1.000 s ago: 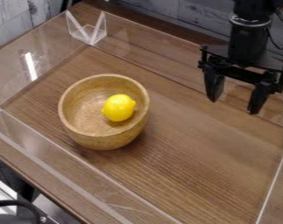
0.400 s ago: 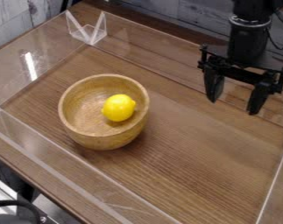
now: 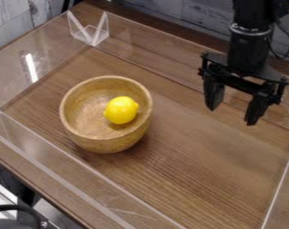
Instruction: Put the lemon in the brown bowl
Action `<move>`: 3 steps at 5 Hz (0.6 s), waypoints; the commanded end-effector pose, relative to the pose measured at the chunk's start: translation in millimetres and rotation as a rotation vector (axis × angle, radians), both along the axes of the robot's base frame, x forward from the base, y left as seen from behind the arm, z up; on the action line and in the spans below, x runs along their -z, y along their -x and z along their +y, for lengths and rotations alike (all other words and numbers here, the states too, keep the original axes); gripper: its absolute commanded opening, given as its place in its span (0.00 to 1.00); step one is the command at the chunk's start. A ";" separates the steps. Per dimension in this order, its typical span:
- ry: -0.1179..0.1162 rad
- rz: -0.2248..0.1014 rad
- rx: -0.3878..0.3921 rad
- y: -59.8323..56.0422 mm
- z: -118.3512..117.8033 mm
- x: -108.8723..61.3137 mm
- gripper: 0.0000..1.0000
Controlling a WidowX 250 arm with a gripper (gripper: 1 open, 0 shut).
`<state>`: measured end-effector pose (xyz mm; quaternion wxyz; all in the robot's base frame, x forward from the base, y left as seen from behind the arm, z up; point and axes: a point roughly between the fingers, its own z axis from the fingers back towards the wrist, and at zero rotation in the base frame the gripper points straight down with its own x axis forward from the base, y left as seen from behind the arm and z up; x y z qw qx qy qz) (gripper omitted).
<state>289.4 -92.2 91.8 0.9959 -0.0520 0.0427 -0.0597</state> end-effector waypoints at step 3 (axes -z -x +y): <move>-0.004 0.011 0.102 1.8 16.4 0.7 1.00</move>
